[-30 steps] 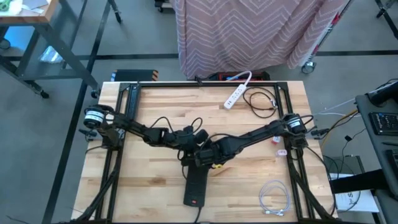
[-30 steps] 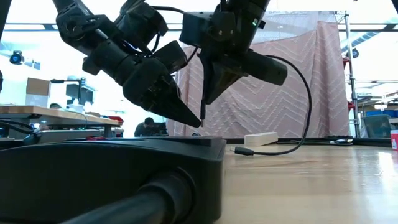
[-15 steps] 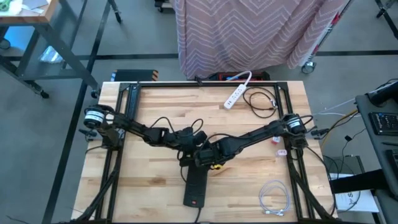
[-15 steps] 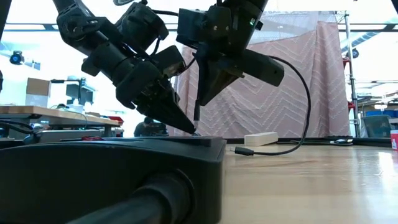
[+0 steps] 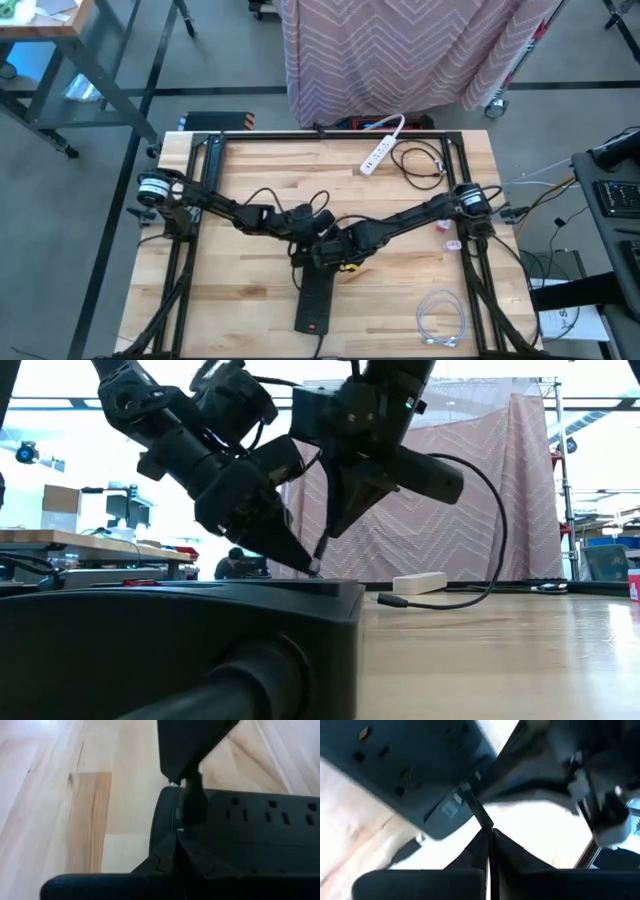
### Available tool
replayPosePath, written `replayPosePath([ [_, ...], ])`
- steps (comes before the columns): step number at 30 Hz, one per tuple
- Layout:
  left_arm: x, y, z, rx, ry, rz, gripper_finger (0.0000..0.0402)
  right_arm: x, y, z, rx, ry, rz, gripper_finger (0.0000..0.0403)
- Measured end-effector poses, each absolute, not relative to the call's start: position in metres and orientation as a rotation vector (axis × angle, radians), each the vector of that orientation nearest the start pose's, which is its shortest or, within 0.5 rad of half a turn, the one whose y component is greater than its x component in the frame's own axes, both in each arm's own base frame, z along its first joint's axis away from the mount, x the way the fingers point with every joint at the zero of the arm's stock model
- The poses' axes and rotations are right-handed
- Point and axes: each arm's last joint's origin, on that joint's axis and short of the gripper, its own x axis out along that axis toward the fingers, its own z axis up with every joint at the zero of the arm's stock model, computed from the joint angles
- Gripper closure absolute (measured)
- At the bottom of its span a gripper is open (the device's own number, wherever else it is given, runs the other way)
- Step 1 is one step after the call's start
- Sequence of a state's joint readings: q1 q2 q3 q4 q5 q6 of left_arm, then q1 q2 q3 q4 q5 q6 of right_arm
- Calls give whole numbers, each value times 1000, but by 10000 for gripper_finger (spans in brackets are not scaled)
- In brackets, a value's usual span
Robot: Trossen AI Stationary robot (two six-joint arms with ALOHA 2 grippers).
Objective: Insert USB
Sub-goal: Insert the bottom black charger cable into the bottom black outlet extension
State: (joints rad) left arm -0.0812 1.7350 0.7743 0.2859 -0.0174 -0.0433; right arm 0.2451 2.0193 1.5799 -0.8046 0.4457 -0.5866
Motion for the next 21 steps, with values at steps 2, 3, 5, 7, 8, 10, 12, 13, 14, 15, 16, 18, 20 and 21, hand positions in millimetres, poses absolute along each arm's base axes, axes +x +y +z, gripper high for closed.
replayPosePath([
  [2,326,-26,141,-9,670,-47,402,401,87,202,-948,1232,172,403],
  [3,326,-26,143,-9,661,-47,402,400,86,202,-965,1244,162,403],
  [5,325,-26,148,-10,645,-48,402,399,86,203,-994,1256,150,403],
  [7,324,-26,152,-11,635,-48,402,399,86,203,-989,1250,159,403],
  [8,324,-26,152,-11,636,-48,402,399,86,203,-980,1247,172,403],
  [10,324,-26,151,-10,643,-48,402,400,87,203,-961,1235,191,403],
  [12,324,-26,150,-9,649,-49,402,400,88,203,-953,1229,194,403],
  [13,324,-26,149,-9,650,-49,402,400,88,203,-952,1229,195,403],
  [14,324,-26,148,-9,652,-49,402,400,88,203,-950,1229,197,403],
  [15,324,-26,148,-10,655,-48,402,400,88,203,-950,1227,199,403],
  [16,325,-26,147,-11,654,-49,402,400,88,203,-949,1226,200,403],
  [18,325,-27,146,-11,653,-51,402,400,88,203,-941,1223,211,403],
  [20,325,-29,145,-12,661,-61,402,401,89,201,-931,1216,222,403],
  [21,325,-29,144,-12,665,-65,401,401,89,200,-930,1214,222,403],
])
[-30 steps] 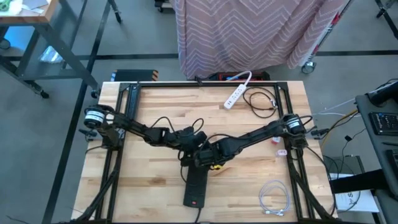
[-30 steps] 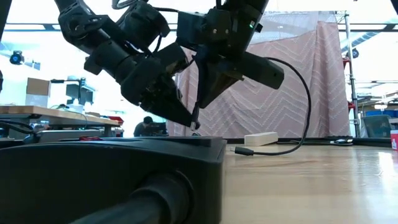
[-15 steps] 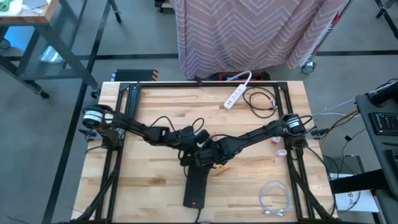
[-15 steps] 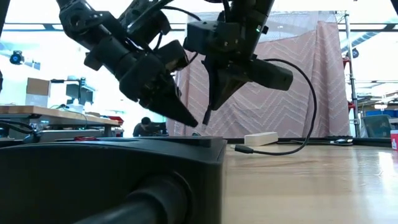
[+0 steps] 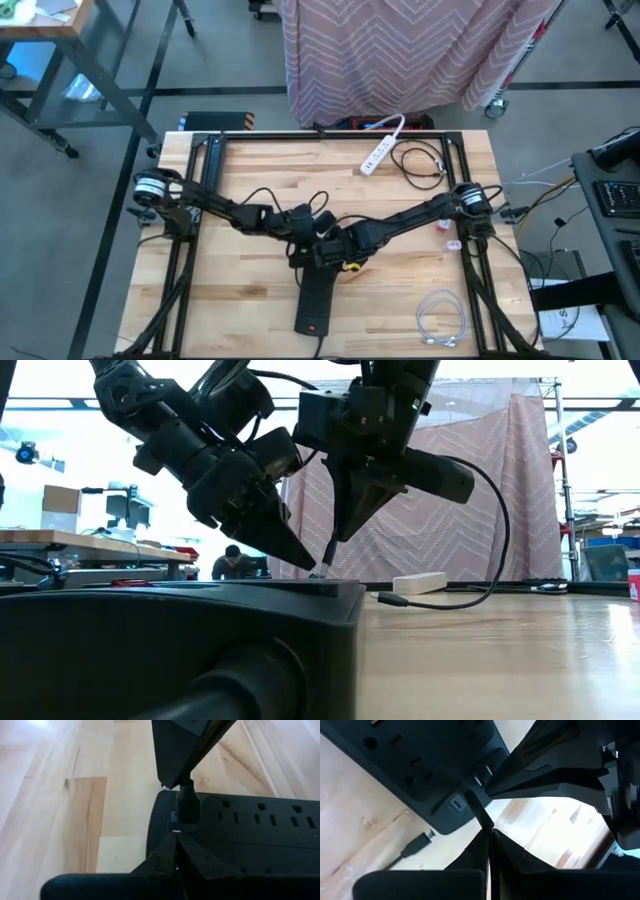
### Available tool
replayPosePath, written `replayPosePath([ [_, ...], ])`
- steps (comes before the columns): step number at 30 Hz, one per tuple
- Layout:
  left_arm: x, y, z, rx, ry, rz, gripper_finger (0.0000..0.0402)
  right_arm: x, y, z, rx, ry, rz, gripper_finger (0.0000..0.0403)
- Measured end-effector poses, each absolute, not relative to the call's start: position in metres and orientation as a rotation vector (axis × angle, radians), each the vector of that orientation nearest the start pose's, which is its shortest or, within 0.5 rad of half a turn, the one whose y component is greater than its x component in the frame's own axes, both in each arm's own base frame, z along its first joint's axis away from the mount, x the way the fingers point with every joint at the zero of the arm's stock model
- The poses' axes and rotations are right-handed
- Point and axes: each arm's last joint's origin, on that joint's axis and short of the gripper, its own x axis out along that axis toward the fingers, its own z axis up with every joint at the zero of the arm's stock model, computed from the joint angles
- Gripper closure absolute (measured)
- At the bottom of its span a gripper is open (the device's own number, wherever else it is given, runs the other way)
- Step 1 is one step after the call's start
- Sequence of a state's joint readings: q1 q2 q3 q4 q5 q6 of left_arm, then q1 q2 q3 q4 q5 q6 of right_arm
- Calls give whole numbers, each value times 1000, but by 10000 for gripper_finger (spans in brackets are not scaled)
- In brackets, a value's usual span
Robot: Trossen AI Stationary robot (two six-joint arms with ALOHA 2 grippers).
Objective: Insert USB
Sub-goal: Insert the bottom black charger cable into the bottom black outlet extension
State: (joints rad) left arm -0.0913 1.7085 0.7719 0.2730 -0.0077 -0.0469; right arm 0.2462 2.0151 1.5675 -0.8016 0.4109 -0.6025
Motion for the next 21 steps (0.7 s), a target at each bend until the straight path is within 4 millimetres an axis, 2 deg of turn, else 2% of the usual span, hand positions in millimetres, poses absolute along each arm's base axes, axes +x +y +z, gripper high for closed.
replayPosePath([
  [21,325,-32,143,-20,667,-86,401,401,87,196,-988,1209,216,403],
])
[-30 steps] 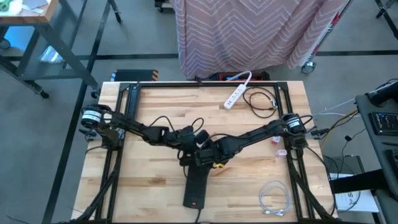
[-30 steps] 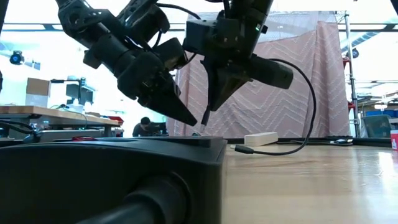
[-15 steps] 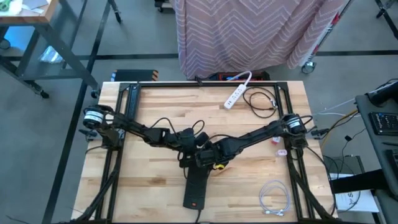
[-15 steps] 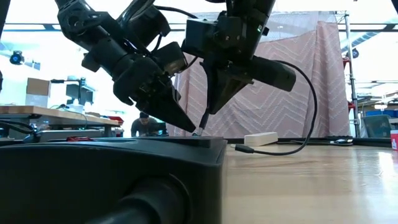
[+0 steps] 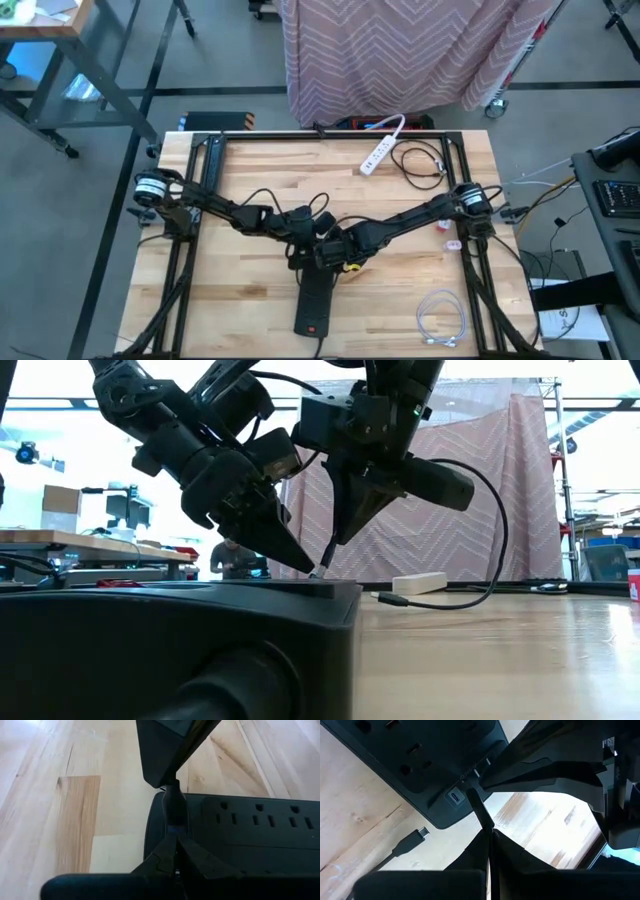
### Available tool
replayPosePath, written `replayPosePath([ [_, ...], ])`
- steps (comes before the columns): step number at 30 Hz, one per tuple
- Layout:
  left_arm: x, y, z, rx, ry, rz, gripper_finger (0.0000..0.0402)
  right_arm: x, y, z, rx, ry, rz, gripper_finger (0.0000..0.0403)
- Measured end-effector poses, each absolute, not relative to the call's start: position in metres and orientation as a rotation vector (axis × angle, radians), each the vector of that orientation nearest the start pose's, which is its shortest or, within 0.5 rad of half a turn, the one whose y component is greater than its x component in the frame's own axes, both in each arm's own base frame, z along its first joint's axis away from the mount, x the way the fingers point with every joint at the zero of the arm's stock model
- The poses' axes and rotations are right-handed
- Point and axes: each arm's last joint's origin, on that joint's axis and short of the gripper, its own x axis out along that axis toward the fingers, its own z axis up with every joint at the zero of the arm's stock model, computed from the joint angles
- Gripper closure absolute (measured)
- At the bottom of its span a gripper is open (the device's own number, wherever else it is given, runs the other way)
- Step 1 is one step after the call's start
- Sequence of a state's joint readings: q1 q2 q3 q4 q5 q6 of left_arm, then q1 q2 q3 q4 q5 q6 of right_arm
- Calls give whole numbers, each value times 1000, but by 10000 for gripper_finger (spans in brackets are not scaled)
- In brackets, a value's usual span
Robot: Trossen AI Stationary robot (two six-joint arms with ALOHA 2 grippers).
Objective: Insert USB
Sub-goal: Insert the bottom black charger cable into the bottom black outlet extension
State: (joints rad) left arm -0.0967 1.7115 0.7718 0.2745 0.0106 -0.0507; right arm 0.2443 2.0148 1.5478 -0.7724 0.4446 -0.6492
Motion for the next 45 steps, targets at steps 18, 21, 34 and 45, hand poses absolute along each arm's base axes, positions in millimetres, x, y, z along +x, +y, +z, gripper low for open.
replayPosePath([
  [18,324,-32,142,-10,658,-91,401,402,88,197,-1009,1189,228,403],
  [21,324,-32,142,-9,659,-92,401,402,87,197,-1020,1193,242,403],
  [34,324,-32,142,2,649,-100,401,402,88,197,-992,1187,284,403],
  [45,324,-32,142,3,649,-99,401,401,87,195,-987,1193,286,403],
])
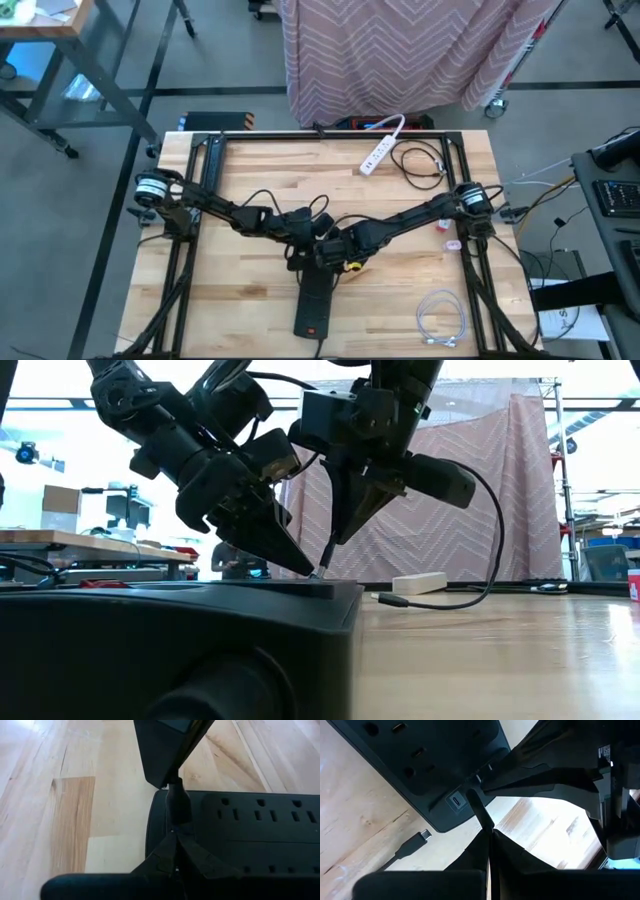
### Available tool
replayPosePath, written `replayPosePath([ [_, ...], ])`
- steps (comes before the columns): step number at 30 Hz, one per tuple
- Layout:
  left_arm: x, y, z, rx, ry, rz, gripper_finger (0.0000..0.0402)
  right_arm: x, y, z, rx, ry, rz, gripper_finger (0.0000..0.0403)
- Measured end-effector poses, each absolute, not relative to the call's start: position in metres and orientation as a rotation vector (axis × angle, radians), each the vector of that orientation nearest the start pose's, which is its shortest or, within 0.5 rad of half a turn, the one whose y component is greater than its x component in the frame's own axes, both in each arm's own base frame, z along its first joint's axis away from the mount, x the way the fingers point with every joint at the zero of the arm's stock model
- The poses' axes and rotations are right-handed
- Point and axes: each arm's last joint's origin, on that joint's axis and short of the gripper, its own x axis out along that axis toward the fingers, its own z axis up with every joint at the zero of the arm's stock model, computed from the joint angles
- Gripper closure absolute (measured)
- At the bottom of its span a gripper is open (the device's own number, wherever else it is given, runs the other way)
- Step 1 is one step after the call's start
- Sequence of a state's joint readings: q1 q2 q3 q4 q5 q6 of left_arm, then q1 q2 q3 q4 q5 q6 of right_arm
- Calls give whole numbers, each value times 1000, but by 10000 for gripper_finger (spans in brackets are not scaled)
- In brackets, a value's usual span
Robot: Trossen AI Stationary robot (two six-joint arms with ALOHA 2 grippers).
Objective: Insert USB
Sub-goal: Insert the bottom black charger cable into the bottom black outlet extension
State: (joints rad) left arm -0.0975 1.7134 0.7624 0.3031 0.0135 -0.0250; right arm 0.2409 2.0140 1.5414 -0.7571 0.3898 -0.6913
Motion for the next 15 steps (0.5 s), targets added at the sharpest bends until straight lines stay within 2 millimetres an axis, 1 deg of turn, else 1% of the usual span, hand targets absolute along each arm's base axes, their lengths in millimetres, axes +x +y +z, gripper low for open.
replayPosePath([
  [15,323,-32,140,30,674,-103,402,402,85,193,-1010,1191,303,403],
])
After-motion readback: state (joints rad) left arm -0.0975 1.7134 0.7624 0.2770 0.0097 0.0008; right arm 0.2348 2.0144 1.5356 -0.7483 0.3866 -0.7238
